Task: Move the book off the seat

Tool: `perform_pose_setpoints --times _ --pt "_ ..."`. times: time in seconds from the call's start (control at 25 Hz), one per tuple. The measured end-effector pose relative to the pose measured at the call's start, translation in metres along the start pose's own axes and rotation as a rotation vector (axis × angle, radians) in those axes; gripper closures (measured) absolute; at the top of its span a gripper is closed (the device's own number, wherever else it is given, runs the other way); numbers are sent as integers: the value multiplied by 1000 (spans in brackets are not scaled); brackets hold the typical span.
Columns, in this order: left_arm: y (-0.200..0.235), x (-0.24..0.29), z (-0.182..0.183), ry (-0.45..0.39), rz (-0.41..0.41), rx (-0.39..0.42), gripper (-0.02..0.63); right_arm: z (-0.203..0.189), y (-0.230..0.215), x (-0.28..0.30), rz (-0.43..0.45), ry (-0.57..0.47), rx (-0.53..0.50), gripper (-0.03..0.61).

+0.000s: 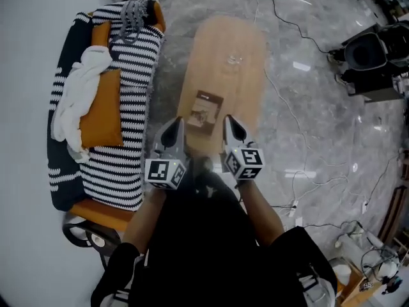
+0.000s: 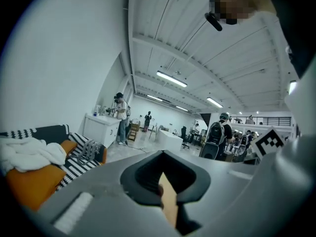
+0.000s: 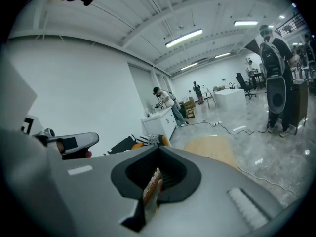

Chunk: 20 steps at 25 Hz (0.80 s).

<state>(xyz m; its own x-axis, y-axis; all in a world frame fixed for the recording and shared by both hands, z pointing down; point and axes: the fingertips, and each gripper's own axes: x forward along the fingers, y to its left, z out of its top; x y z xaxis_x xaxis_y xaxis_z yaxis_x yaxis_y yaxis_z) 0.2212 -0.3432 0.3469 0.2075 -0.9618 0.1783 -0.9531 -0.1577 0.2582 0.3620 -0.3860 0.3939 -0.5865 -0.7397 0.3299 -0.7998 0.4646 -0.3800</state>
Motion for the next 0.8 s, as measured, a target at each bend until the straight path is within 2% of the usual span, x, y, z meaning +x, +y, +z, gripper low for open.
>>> perform_pose_setpoints --times 0.44,0.8 --pt "13 -48 42 -54 0 -12 607 40 70 -11 86 -52 -77 572" --pt "38 -68 67 -84 -25 -8 607 62 118 -7 115 -117 -103 572"
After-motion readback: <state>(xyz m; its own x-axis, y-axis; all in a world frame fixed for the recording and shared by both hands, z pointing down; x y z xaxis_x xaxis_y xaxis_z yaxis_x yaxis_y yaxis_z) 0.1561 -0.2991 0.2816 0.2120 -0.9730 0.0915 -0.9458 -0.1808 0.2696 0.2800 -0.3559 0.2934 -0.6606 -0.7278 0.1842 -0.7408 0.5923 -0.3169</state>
